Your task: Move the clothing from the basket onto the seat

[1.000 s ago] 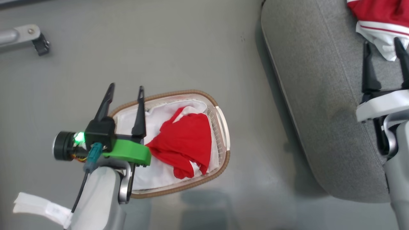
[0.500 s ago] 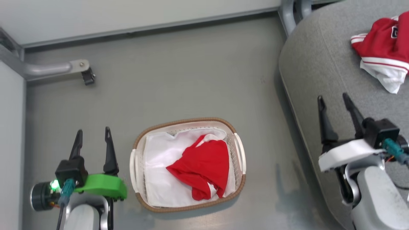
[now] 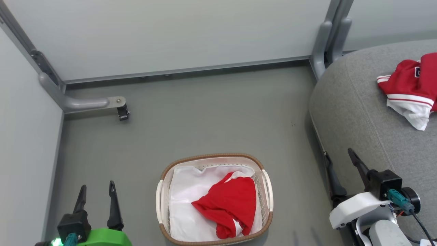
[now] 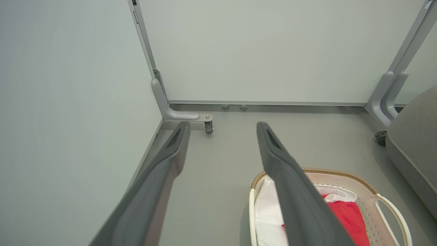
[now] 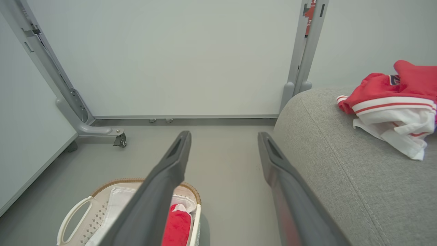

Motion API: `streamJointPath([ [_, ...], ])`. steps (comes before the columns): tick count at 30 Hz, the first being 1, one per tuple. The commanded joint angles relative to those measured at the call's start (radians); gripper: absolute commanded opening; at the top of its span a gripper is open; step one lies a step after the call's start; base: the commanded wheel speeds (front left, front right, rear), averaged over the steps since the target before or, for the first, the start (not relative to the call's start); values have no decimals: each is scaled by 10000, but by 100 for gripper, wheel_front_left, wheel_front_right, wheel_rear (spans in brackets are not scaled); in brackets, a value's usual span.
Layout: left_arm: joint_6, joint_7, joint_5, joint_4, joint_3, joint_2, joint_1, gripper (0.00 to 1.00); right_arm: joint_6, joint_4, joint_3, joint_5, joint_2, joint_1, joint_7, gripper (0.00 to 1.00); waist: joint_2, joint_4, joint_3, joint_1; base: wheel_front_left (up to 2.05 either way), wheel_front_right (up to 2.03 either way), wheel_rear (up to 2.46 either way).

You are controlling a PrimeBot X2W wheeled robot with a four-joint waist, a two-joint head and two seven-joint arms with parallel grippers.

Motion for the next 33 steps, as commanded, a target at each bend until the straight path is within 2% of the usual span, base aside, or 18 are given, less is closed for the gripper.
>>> streamJointPath([
  [1,-63,-6,-54,-8,3,5,176,100,-14,27,35,-46,5,131,-23,100,0,150,-200,0,0,0,0],
  [10,-208,-6,-338,280,-556,5,-179,100,-14,-144,110,-8,-46,-278,-23,100,0,-30,266,0,0,0,0],
  [16,-348,-6,-665,990,-1511,13,-975,100,-14,-604,146,78,-163,-1006,-23,100,0,-372,1210,0,0,0,0],
  [21,-395,-6,-1003,1924,-2407,15,-2044,100,-14,-1088,138,167,-214,-1809,-21,100,0,-737,2331,0,0,0,0],
  [23,-312,-6,-1321,2523,-2762,24,-2597,100,-12,-1272,92,206,-213,-2191,-23,100,0,-904,2856,0,0,0,0],
  [33,-466,-6,-2287,5171,-4479,30,-5151,100,-14,-1972,170,354,-82,-3560,-23,100,0,-1522,4868,0,0,0,0],
])
